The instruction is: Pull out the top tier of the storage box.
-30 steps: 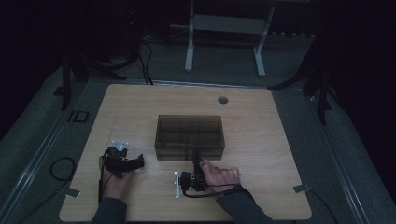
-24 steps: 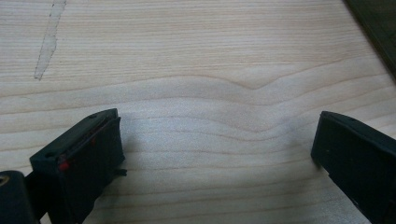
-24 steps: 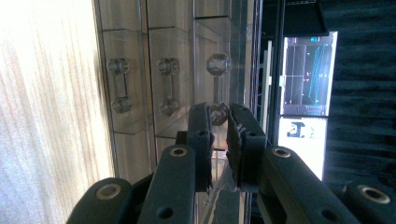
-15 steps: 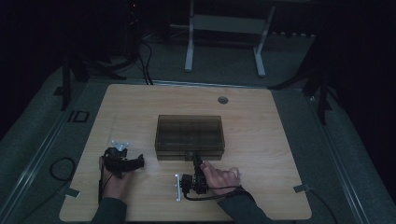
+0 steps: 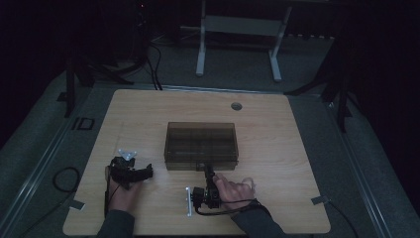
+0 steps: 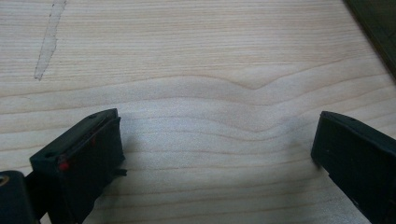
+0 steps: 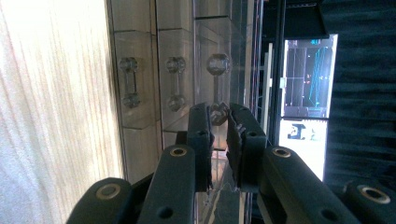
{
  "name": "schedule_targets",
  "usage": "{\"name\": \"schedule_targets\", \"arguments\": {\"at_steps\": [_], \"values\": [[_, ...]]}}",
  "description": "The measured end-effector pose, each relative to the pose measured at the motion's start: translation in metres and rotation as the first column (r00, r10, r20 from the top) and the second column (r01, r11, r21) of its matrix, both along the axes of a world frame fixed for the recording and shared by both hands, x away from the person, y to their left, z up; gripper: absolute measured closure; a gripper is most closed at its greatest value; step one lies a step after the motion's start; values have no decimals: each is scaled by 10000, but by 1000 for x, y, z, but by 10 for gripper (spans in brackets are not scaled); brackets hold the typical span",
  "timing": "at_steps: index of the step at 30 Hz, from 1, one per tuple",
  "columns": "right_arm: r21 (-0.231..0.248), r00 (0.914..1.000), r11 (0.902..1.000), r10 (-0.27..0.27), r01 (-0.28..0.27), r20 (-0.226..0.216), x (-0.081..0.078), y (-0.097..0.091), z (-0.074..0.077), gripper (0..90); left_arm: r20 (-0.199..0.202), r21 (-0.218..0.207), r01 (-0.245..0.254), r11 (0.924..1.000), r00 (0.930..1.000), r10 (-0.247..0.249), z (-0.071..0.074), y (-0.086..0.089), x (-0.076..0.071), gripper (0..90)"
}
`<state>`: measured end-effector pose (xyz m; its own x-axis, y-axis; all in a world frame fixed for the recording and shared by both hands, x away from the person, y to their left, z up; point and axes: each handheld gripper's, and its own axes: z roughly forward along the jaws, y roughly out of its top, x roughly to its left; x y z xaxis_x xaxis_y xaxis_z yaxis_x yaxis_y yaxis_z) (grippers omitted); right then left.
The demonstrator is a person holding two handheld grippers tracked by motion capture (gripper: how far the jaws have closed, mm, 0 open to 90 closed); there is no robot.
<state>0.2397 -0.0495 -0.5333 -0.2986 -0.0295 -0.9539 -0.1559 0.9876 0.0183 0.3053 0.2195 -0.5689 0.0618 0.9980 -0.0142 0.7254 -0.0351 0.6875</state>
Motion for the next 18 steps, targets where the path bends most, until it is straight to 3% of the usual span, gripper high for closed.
{"name": "schedule_targets", "arguments": {"at_steps": [7, 11, 18], "values": [[157, 9998, 9999, -34, 37, -208, -1, -1, 2, 790, 1, -1, -1, 10000, 10000, 1, 0, 0, 0, 23], [470, 9994, 9989, -31, 47, -352, -3, -4, 5, 720, -1, 0, 2, 10000, 10000, -2, 0, 0, 0, 23], [1103, 9965, 9939, 61, 32, -836, -6, -11, 13, 684, 0, 1, 0, 10000, 10000, 0, 0, 0, 0, 23]]}}
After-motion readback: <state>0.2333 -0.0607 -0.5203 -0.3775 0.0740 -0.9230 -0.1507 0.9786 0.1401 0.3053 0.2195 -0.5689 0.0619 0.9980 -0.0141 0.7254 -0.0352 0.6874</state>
